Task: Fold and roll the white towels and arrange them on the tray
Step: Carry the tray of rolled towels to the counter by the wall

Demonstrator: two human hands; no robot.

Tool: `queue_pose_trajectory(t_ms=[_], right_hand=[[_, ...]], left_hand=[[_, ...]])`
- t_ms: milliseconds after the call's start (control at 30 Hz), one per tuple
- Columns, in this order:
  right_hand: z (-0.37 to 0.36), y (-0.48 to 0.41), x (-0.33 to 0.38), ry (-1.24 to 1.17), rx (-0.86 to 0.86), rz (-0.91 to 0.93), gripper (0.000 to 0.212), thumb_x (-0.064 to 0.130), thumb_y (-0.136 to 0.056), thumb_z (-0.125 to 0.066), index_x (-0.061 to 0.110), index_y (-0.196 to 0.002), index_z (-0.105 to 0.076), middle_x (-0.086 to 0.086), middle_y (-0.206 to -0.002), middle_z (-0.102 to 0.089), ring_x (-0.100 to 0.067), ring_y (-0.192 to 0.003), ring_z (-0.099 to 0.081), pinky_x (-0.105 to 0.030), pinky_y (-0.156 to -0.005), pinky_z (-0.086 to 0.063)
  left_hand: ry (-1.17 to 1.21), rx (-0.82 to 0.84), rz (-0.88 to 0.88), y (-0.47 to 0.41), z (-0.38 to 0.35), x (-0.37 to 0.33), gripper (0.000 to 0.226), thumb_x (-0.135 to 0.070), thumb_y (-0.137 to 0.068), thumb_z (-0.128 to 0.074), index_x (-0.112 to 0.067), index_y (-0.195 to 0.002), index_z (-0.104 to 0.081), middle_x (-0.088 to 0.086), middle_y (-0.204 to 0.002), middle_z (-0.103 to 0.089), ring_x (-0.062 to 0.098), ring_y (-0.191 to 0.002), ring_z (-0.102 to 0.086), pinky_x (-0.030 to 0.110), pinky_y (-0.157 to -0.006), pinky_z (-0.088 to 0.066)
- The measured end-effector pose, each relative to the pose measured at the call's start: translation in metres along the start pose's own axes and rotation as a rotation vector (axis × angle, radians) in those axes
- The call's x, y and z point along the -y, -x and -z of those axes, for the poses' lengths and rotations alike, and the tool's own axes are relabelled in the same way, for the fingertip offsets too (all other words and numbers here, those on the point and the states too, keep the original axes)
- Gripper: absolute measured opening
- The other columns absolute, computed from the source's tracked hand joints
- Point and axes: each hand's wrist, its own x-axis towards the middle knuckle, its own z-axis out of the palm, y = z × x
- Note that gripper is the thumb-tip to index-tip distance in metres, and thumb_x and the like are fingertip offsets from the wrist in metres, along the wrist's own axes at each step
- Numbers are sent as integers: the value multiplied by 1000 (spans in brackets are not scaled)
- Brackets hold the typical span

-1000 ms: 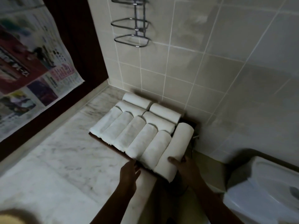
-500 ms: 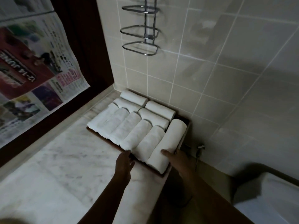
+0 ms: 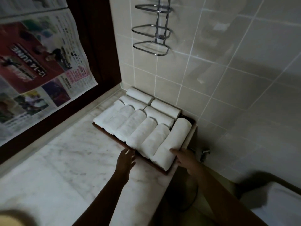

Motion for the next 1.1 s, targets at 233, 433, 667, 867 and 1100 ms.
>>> queue_pose_trajectory(t_ms=[233, 433, 667, 867, 1100], right_hand=[[24, 19, 28, 551, -62, 336, 78, 29, -92, -74, 18, -158, -33, -7, -157, -38, -27, -142, -42, -39, -113, -41], [36, -4, 69, 1336, 133, 729, 86, 14, -87, -71, 32, -159, -27, -1, -168, -15, -29, -154, -14, -47, -123, -25], [39, -45, 88, 1650, 305, 798, 75, 29, -84, -71, 39, -151, -38, 1, -157, -35, -28, -143, -32, -48, -114, -34], [17, -76, 132, 1224, 317, 1000, 51, 17, -91, -62, 28, -140, -55, 1, -138, -53, -23, -126, -52, -43, -105, -43], [-31, -112, 150, 1399, 313, 1202, 60, 11, -92, -58, 31, -147, -48, 3, -149, -49, -27, -132, -45, -44, -102, -40]], left_hand=[[-695, -195, -412, 9, 7, -2, 31, -21, -92, -71, -22, -121, -60, -7, -106, -66, 16, -99, -64, 28, -77, -48], [-944, -146, -801, 5, -19, 5, 46, -17, -82, -84, -17, -124, -64, -2, -115, -63, -6, -94, -56, 3, -85, -37], [-1105, -107, -705, -5, -39, 29, 57, -29, -80, -85, -12, -130, -65, 5, -124, -61, 26, -115, -58, 35, -98, -50], [-1101, -391, -724, -20, -46, 9, 51, -29, -84, -80, -18, -131, -63, 1, -123, -60, 23, -109, -56, 39, -93, -51], [-1341, -400, -615, -42, -40, 2, 56, -29, -83, -78, -15, -135, -61, 6, -128, -60, 32, -111, -57, 44, -88, -52]])
